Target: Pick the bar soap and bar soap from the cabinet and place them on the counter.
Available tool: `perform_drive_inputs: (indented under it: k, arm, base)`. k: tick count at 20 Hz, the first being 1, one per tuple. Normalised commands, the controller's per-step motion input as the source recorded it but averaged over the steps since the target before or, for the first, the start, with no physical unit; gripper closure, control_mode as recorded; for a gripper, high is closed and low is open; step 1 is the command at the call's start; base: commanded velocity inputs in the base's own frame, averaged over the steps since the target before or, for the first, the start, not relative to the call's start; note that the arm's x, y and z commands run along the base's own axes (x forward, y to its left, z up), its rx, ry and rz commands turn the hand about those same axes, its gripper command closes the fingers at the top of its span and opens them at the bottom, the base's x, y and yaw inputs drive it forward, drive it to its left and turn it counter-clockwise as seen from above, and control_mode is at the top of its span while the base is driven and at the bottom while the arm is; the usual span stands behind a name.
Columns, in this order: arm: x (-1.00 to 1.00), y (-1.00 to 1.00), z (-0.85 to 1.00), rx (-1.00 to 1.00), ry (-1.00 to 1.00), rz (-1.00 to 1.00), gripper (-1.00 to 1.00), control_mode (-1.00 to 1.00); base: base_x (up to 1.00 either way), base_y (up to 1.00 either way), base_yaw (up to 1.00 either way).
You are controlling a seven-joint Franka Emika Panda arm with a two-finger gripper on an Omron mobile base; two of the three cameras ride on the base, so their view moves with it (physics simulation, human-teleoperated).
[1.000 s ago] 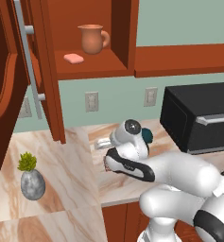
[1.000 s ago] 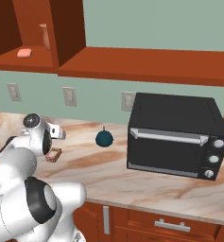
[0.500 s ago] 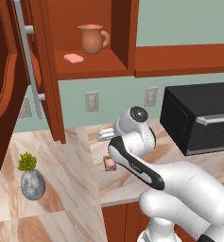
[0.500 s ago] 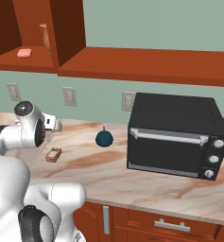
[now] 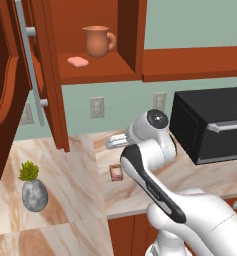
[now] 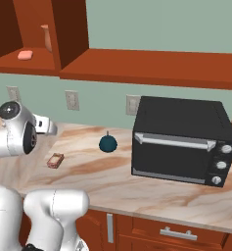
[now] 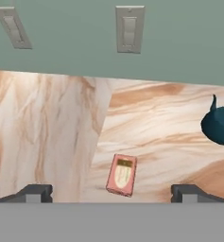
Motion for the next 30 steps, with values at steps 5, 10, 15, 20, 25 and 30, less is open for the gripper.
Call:
perform_drive_inputs:
  k: [5,10,15,20,25,30]
  arm:
    - [-0.43,-0.01,0.28,0.0,-0.02,0.0,-1.0,-1.0]
    - [-0.27,0.0,0.21,0.0,0.0,0.0,-1.0,-1.0]
    - [-0.26,-0.02,0.33,0.01,0.0,0.01,-1.0,-1.0]
    - [-0.19,-0.02,0.63,0.0,-0.06,0.02,-1.0,-1.0]
    - [-0.19,-0.06,0.66,0.01,-0.08,0.04,-1.0,-1.0]
    - [-0.27,-0.08,0.5,0.0,-0.11,0.03,-1.0,-1.0]
  base:
    - [0.0,0.0,0.0]
    - [0.0,0.0,0.0]
    - [0.0,0.0,0.0]
    - [0.0,0.0,0.0]
    - [0.0,0.0,0.0]
    - [0.0,0.0,0.0]
